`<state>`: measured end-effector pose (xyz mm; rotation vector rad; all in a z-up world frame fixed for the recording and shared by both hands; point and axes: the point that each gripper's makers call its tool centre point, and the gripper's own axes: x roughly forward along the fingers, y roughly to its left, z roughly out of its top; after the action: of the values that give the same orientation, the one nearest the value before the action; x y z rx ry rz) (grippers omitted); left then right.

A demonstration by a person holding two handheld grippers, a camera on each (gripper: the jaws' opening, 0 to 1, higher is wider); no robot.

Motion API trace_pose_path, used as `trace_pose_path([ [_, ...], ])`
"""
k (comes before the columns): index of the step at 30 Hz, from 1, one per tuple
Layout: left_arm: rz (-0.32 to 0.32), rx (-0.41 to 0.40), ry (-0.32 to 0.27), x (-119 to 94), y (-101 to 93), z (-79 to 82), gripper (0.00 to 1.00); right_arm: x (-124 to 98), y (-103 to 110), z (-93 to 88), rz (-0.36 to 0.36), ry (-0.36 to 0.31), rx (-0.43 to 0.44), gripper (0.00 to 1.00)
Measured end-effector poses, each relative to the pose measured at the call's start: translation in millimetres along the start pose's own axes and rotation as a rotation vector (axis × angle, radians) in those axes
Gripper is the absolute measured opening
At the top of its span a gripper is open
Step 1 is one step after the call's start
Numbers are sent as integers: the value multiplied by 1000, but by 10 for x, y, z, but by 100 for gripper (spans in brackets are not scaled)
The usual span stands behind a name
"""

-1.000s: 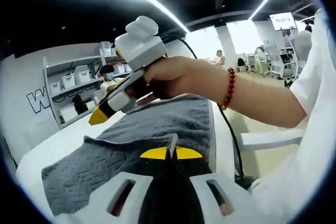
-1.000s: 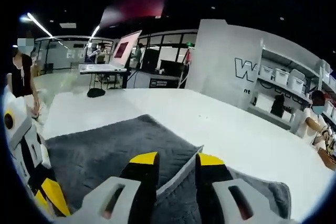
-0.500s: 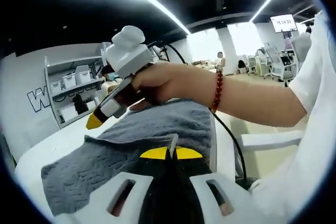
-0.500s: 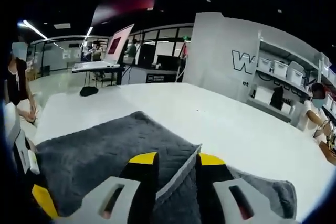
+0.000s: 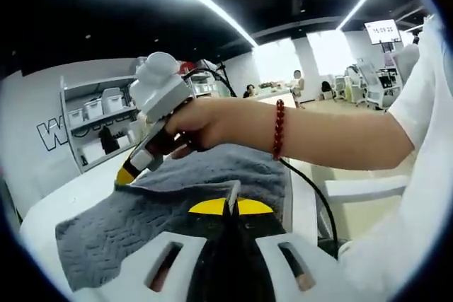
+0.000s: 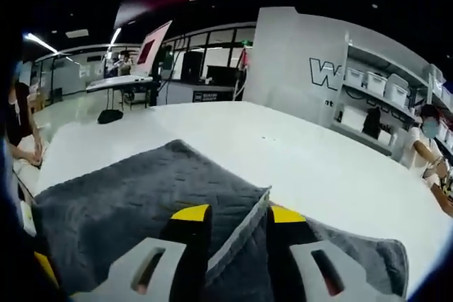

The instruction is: Open the folded towel by lifting each exposed corner and separating the folded layers until the towel lies flat within the target outline without major curled edges

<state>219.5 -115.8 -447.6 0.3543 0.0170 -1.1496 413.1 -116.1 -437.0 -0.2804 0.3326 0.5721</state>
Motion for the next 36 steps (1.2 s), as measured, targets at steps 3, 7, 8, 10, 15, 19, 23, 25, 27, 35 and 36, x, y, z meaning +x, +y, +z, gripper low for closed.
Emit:
trace_pose_path([
  [3,-1,0,0,0,-1,0,1,31,2,-18,-2,7,-1,26],
  [7,0,-1,4,8,-1,-18,1,107,-6,-64,4,32,7,27],
  [8,1,-3,6,11,2,-23,1,121,-14,-70,-1,35,6,27],
  [10,0,-7,9,12,4,-30,1,135,-18,-79,-5,38,-1,27],
  [15,3,-10,5,7,10,-23,1,179,-10,-102,0,47,8,27],
  [19,2,0,6,17,12,-26,1,309,-89,-135,-15,63,31,29],
  [23,2,-7,10,18,16,-32,1,351,-108,-165,-15,77,41,29],
  [25,3,-11,9,13,16,-32,1,369,-110,-163,-14,79,37,29],
  [27,3,-12,8,15,16,-34,1,391,-132,-168,-19,83,46,28],
  [35,3,0,13,25,-17,-43,1,470,-172,-208,-22,93,57,27],
  [36,2,-1,13,24,-17,-43,1,476,-175,-215,-22,96,62,27],
])
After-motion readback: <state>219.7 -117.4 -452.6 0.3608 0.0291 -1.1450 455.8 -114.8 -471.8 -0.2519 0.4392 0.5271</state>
